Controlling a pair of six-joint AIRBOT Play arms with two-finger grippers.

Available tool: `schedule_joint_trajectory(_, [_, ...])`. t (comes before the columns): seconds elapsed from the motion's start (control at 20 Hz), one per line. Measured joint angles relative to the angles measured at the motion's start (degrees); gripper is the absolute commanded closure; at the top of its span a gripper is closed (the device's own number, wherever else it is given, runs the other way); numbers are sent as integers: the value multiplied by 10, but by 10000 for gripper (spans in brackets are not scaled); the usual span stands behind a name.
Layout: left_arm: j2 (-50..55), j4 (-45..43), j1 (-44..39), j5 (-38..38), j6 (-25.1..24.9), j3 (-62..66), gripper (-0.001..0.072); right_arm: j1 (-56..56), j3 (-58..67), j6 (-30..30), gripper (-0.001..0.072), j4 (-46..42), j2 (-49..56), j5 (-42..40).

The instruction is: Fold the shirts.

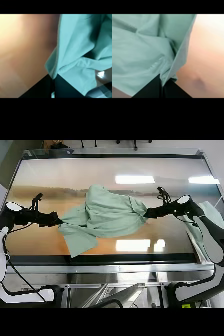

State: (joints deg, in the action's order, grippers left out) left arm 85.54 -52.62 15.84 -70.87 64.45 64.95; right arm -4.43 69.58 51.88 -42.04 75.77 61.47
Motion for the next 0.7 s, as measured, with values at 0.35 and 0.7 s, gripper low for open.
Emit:
schedule_joint_trajectory(0.35, [-113,133,22,-95,21,231,689,-109,132,-31,688,273,-150,107])
schedule_joint_trajectory(0.7, [-309,187,142,-43,38,487,689,-298,266,-40,688,485,-330,101])
